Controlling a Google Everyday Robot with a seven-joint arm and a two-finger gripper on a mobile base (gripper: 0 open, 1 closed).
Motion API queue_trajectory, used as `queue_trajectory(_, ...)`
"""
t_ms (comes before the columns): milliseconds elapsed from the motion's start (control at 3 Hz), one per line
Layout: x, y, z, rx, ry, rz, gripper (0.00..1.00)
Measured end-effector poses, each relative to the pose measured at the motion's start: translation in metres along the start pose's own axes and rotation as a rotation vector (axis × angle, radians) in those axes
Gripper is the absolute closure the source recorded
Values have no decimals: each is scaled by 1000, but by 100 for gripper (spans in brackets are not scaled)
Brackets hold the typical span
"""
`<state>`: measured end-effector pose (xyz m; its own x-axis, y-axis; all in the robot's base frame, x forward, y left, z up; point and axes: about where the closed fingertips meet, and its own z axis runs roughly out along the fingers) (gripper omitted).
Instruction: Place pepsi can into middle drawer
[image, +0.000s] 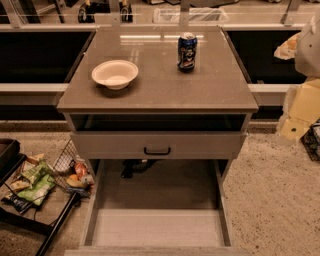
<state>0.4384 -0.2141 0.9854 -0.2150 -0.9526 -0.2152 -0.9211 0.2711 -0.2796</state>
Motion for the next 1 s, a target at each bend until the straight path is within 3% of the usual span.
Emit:
queue_trajectory(333,0,0,0,0,0,0,0)
queue_trajectory(667,1,-4,1,24,-39,43,0)
queue_trajectory(1000,16,-35,18,65,-175,161,0)
